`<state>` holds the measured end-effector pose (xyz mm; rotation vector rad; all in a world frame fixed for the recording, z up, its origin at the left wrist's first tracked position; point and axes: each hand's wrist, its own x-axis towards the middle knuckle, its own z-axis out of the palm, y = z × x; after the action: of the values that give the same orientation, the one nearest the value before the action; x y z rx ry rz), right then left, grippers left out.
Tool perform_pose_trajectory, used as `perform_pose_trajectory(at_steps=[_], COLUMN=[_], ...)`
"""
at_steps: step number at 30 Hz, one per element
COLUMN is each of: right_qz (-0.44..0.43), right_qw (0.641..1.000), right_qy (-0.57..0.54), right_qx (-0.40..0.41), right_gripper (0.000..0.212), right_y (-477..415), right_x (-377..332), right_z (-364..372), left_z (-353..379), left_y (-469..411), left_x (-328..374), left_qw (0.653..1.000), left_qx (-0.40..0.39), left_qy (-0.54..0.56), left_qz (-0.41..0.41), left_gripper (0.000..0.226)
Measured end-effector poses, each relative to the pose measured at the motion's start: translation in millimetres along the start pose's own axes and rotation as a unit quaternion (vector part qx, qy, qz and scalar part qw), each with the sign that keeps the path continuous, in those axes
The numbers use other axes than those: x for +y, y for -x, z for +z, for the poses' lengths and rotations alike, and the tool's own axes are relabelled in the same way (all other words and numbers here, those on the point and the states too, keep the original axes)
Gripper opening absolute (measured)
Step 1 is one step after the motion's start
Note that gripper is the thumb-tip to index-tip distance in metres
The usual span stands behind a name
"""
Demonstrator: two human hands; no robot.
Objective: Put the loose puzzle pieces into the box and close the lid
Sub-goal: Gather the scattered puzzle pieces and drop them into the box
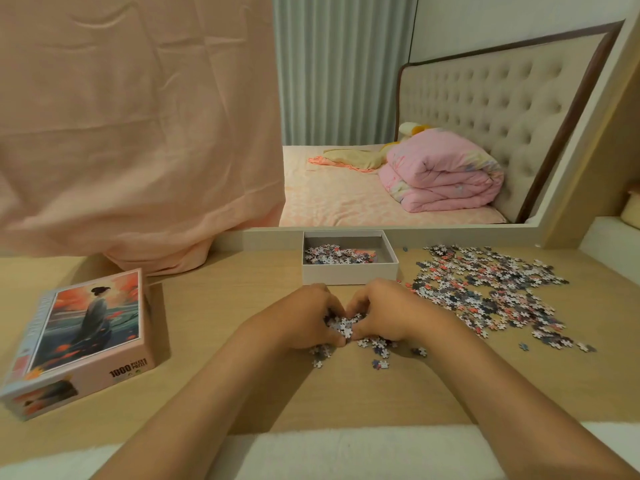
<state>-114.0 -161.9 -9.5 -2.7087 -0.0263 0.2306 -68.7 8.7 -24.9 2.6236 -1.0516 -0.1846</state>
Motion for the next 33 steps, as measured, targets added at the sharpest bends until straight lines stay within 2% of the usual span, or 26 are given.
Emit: perform_pose_trajectory(at_steps=[2, 5, 8, 10, 13, 19, 22, 25, 29, 31, 33], right_qz=[-0.013, -0.019, 0.001, 0.030, 0.060, 0.046, 0.030, 0.026, -0.019, -0.021, -0.019], right_qw=[1.000, 0.999, 0.991, 0.966, 0.903, 0.870, 0.878, 0.913, 0.973, 0.985, 0.983], right_qy=[-0.009, -0.033, -0.126, -0.256, -0.425, -0.488, -0.467, -0.380, -0.189, -0.129, -0.127], right_qx=[0.020, 0.038, 0.033, 0.023, 0.019, 0.051, 0.099, 0.146, 0.129, 0.117, 0.132], right_gripper=[0.018, 0.018, 0.015, 0.015, 0.015, 0.020, 0.012, 0.006, 0.012, 0.017, 0.020], right_y=[1, 2, -1, -2, -2, -31, -52, -70, -87, -89, -86], right_x=[0, 0, 7, 10, 11, 9, 5, 4, 10, 14, 16], right_z=[1, 3, 6, 7, 1, -31, -48, -56, -55, -54, -54], left_z=[2, 7, 9, 9, 4, -30, -46, -54, -53, -52, -50], left_y=[0, -1, -3, -4, -7, -38, -60, -77, -90, -90, -86], left_x=[1, 1, -2, -5, -9, -12, -17, -23, -38, -45, -47], left_qw=[0.999, 0.997, 0.991, 0.980, 0.943, 0.894, 0.892, 0.907, 0.964, 0.982, 0.985], left_qx=[0.030, 0.069, 0.089, 0.098, 0.105, 0.149, 0.167, 0.176, 0.115, 0.093, 0.120], left_qy=[0.014, 0.041, 0.100, 0.168, 0.309, 0.418, 0.416, 0.378, 0.237, 0.164, 0.125], left_qz=[0.000, -0.013, -0.031, -0.045, -0.064, -0.064, -0.061, -0.059, -0.022, -0.014, -0.012], left_gripper=[0.032, 0.017, 0.013, 0.012, 0.014, 0.013, 0.012, 0.011, 0.016, 0.022, 0.024])
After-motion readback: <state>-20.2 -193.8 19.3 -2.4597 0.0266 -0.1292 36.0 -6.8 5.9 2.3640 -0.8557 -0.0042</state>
